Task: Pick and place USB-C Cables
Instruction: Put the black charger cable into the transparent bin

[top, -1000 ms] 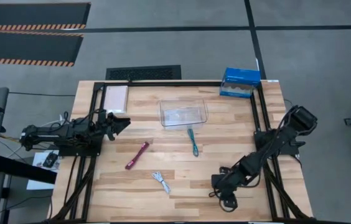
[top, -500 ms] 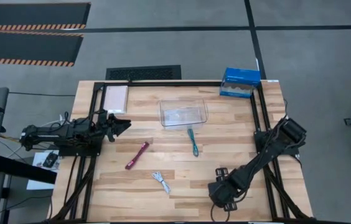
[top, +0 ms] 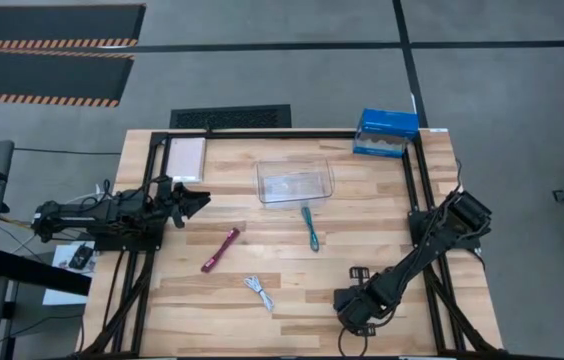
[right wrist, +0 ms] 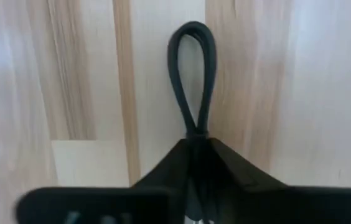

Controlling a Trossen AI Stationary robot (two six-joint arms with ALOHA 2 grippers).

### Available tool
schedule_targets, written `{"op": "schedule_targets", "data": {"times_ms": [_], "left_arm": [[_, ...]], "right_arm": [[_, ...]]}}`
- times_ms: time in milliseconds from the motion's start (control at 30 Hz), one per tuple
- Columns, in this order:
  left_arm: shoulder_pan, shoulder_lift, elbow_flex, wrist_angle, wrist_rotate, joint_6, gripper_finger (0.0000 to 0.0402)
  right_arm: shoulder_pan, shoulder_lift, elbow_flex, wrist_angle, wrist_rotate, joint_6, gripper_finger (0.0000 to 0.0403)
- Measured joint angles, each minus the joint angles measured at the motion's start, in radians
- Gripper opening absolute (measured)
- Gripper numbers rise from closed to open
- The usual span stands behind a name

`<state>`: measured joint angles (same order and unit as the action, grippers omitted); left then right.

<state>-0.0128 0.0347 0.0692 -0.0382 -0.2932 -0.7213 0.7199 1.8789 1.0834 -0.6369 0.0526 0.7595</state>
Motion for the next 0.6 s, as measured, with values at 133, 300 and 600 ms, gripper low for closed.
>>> {"op": "schedule_targets", "data": {"times_ms": [133, 300, 600], "left_arm": [[0.000, 0.000, 0.000, 0.015, -0.001, -0.002, 0.0165], [0.000, 0.006, 0.000, 0.067, -0.006, -0.009, 0.0165], [0.000, 0.132, 0.000, 0.146, -0.053, -0.018, 0.0165]], "right_arm": [[0.002, -0.001, 0.000, 0.001, 0.034, 0.039, 0.0015], [0.002, -0.001, -0.002, 0.005, 0.076, 0.072, 0.0017], [-0.034, -0.068, -0.011, 0.008, 0.275, 0.055, 0.0011]]}}
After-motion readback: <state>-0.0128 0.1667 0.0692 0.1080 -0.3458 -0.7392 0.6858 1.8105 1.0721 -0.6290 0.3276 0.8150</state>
